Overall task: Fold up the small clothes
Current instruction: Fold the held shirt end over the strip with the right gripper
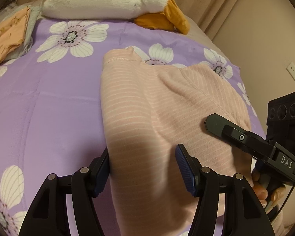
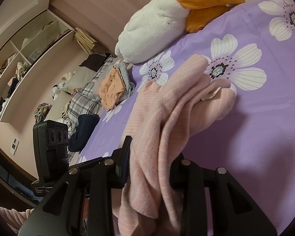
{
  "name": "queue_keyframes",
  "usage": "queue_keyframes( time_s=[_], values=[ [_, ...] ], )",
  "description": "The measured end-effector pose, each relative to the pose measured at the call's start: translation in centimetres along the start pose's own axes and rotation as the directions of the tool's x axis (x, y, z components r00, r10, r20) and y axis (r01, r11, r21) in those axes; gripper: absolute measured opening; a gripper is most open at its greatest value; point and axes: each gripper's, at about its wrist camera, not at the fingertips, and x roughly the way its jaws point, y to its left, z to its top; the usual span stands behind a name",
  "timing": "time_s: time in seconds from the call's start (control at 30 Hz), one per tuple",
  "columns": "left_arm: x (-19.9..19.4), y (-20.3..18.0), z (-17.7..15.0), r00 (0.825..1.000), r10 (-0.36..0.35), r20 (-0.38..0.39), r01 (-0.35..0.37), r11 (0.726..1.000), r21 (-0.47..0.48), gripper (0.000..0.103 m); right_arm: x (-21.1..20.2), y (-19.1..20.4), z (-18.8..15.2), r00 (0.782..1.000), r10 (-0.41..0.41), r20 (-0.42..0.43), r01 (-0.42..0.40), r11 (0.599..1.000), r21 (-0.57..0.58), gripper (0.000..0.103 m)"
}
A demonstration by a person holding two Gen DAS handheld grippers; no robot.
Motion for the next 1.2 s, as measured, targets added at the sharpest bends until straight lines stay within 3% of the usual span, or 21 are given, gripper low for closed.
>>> queue_keyframes(
  time_s=[1.2],
  values=[
    [1.7,3.3,-0.3,0.997,0.063,-0.038,-0.064,0.998,-0.027,0.062,4.7,-0.4,-0.8,0.996,-0.011,-0.084,0.013,1.000,0.025,0.031]
  ],
)
